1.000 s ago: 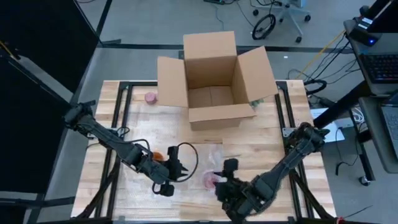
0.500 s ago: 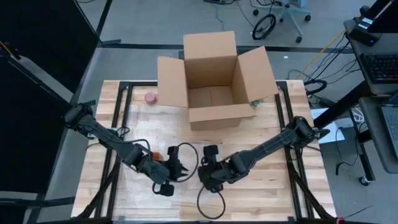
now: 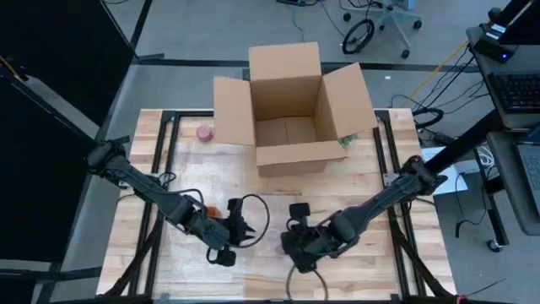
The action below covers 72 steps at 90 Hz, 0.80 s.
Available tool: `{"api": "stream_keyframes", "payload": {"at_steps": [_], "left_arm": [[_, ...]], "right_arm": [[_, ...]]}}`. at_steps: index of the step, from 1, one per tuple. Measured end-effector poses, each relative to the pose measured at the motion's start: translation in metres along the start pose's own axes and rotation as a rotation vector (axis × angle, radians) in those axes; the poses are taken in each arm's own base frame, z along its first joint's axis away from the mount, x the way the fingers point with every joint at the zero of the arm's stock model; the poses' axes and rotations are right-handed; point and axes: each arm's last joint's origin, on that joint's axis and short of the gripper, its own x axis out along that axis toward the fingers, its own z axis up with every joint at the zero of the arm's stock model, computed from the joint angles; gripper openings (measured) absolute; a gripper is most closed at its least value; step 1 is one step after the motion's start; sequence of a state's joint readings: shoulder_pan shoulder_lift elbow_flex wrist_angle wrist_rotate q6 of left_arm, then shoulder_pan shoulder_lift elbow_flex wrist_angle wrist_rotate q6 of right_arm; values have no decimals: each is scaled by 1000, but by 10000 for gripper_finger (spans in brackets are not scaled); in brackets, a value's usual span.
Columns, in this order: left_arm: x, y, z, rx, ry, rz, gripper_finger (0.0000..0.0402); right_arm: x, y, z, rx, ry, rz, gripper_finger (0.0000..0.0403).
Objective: Wrap mug
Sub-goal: Wrap the pink cup with the bubble wrap
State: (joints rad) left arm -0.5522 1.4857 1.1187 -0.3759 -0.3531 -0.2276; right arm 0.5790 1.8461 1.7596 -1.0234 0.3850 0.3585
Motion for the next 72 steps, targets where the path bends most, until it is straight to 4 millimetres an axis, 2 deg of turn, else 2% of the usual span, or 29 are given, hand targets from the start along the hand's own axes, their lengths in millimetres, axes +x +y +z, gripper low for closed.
{"api": "stream_keyframes", "payload": {"at_steps": [11,30,57,72], "left_arm": [[0,0,0,0,0,0,56],[0,0,0,0,0,0,56],[0,0,0,-1,0,0,56],[0,0,0,-2,2,-11,56]], "right_arm": [[-30,10,-13,89,19,60,1],[-51,39,-45,157,142,40,1],[-33,74,-75,125,273,-118,6],[-19,98,-92,207,309,-183,45]]}}
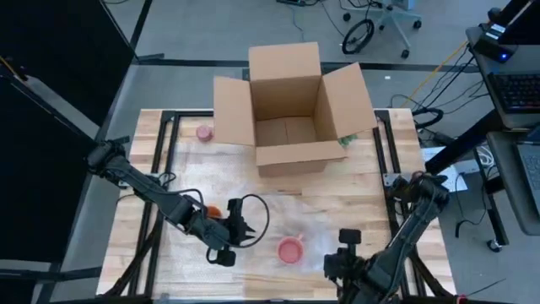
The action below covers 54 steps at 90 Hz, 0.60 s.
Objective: Wrap mug
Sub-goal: Wrap the pink cup with the bubble wrap
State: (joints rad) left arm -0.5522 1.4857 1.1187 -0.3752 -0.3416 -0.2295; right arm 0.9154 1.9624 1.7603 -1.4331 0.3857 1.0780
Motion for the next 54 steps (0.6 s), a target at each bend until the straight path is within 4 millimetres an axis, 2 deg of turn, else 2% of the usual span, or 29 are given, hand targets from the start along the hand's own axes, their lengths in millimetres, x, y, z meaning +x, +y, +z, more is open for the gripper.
{"api": "stream_keyframes", "payload": {"at_steps": [14,23,38,54], "left_arm": [[0,-1,0,0,11,-44,56],[0,-1,0,-1,13,-55,56],[1,0,0,-6,12,-52,56],[1,2,0,-31,14,-49,56]], "right_arm": [[1,28,-31,140,14,24,111],[-5,37,-50,227,21,42,155],[-24,36,-70,372,100,102,208],[-42,32,-82,537,114,149,226]]}}
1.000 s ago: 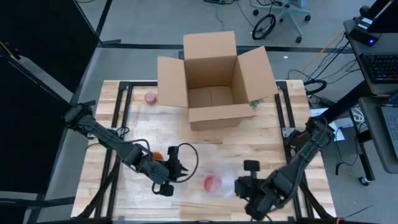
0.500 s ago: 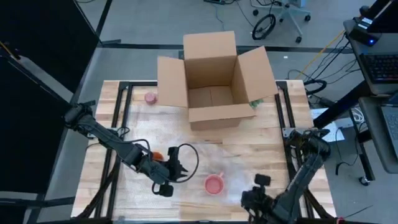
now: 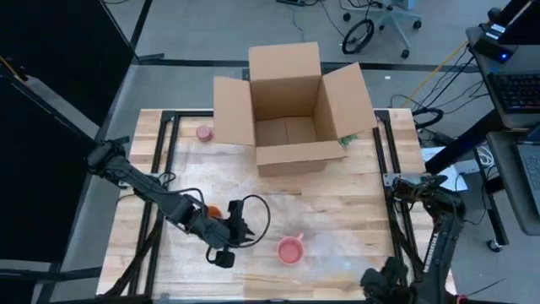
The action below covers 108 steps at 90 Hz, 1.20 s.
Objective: Wrap mug
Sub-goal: Wrap the pink cup with the bubble wrap
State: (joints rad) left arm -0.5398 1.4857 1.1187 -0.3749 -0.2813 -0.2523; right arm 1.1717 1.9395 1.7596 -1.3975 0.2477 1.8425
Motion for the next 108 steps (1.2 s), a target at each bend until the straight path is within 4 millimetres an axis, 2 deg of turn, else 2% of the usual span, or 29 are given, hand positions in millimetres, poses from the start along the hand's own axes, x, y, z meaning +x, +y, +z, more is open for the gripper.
{"api": "stream_keyframes", "payload": {"at_steps": [21,32,41,47,62,76,84,94,108], "left_arm": [[0,0,5,-22,-53,-12,56],[9,-4,8,-32,-84,-38,56],[22,-5,6,-33,-66,-60,56],[32,-4,3,-35,-48,-58,56],[56,-2,-7,-34,7,-42,56],[69,1,-12,-34,41,-27,56],[74,3,-15,-33,60,-18,56],[78,3,-18,-32,73,-12,56],[90,3,-25,-18,106,-1,56]], "right_arm": [[-21,-4,10,44,-160,152,226],[-41,-13,22,55,-379,247,226],[-41,-9,44,27,-568,252,226],[-30,-1,62,-35,-593,194,226],[8,19,103,-236,-523,29,226],[34,17,147,-176,-526,-105,226],[51,16,165,-176,-457,-177,226],[75,16,173,-226,-324,-253,226],[96,23,165,-239,-229,-268,226]]}}
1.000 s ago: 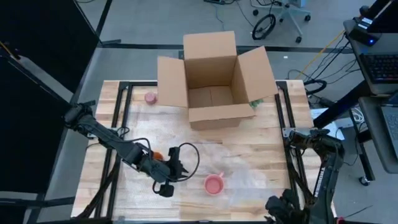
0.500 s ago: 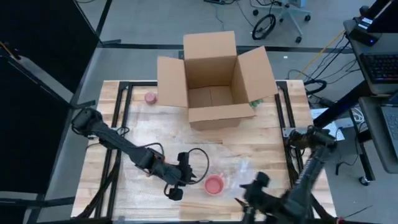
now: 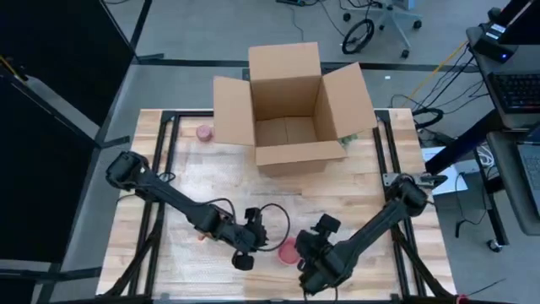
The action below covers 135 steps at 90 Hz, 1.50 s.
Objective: Wrap mug
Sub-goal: Wrap the pink cup with the bubble wrap
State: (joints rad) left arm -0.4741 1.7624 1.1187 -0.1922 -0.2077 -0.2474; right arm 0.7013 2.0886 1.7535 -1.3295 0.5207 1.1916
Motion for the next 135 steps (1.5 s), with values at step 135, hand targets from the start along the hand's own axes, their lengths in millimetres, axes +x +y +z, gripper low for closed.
{"api": "stream_keyframes", "payload": {"at_steps": [135], "left_arm": [[31,31,-3,-66,30,49,56]], "right_arm": [[-29,47,-76,63,-57,195,225]]}}
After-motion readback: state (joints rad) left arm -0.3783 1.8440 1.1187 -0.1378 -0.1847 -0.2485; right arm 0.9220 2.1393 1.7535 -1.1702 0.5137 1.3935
